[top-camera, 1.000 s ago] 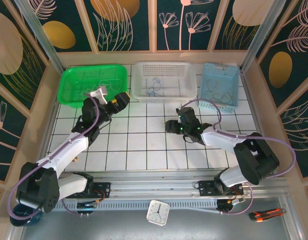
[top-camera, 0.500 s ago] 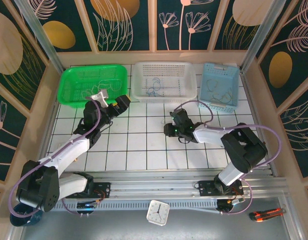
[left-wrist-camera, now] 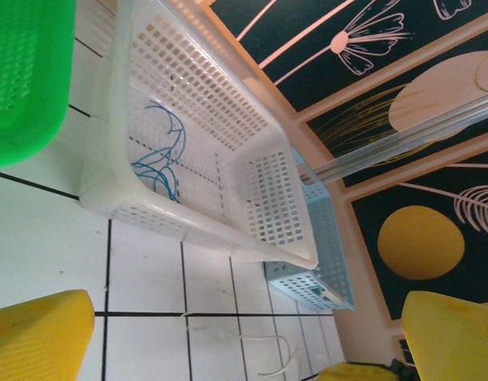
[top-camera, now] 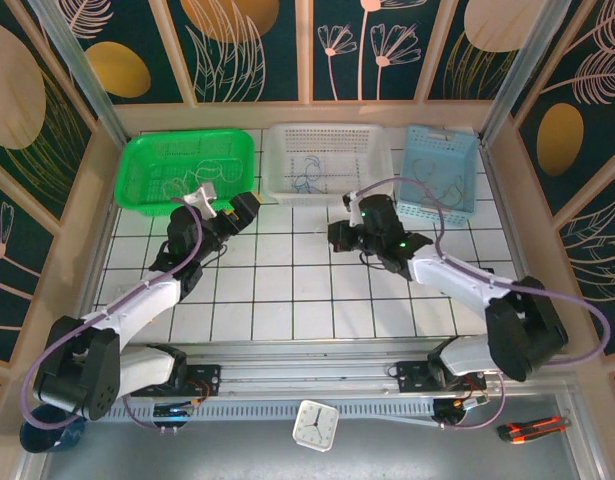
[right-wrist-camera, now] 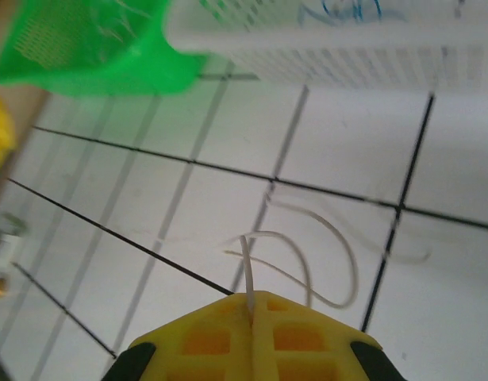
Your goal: Untangle the cables
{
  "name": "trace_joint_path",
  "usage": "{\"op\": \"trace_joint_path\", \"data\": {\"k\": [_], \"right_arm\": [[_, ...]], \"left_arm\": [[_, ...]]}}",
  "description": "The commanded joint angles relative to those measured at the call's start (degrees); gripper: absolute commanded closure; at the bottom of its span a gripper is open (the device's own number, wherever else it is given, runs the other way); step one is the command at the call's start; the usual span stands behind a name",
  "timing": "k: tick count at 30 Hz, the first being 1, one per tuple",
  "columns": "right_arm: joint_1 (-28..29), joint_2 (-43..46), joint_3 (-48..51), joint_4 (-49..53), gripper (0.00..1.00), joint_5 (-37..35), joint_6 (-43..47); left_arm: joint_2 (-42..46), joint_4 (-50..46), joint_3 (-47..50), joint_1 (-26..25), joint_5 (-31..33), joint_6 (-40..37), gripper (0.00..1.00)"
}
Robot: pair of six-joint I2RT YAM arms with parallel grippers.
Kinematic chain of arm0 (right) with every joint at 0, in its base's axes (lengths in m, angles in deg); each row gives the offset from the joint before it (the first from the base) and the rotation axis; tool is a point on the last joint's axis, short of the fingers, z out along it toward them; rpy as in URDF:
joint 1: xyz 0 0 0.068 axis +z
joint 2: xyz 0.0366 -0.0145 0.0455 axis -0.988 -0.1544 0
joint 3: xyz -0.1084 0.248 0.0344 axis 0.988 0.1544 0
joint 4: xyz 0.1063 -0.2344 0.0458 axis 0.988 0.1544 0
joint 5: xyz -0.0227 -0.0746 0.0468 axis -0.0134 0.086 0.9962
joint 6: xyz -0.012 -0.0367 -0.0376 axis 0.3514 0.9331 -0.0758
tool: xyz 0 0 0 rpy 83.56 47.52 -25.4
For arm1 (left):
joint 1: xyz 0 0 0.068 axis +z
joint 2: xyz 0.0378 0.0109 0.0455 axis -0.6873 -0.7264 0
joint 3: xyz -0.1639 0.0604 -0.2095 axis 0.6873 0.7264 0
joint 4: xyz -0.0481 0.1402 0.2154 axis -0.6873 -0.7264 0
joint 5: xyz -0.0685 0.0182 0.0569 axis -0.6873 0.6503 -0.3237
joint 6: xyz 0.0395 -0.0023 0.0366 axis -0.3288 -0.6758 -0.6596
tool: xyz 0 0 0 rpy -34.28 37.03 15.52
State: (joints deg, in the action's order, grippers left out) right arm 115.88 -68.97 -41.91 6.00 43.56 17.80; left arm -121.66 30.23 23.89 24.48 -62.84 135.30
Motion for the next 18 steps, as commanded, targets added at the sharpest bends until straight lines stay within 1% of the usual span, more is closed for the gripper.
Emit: {"op": "trace_joint_path", "data": {"k": [1,5,8,9,11,15,17,18], "right_arm": [[-1.78,3.37,-1.73,-1.6,1.0,8.22,-2.0],[-3.1,5.71,-1.86,-6.05,1.0,15.32,-4.71],[-3.07,6.46,-2.13,-9.73,1.0,19.02,-6.89],[-4.72,6.51,-2.23,-10.82,1.0,19.92,-7.66],[-4.97,6.51,-2.53,-12.7,1.0,20.88,-8.95],[-5.02,6.26,-3.61,-14.62,1.0,20.43,-10.42],[-4.99,6.06,-4.31,-15.09,1.0,20.0,-10.74],[-5.05,5.89,-4.71,-15.17,1.0,19.69,-10.95]], "left_arm": [[-1.25,8.4,1.2,-0.22,-3.49,5.45,0.01],[-1.81,13.34,1.31,-0.3,-4.65,10.31,0.01],[-1.72,16.6,1.39,-0.56,-4.85,14.15,0.01],[-1.64,17.33,1.38,-0.79,-4.81,15.18,0.01],[-1.57,18.18,1.36,-1.37,-4.55,16.95,0.01],[-1.71,21.03,2.89,-3.06,-3.25,20.57,0.01],[-1.72,22.15,3.55,-4.02,-2.76,20.71,0.01],[-1.76,21.92,3.58,-4.32,-2.78,19.46,0.01]]}}
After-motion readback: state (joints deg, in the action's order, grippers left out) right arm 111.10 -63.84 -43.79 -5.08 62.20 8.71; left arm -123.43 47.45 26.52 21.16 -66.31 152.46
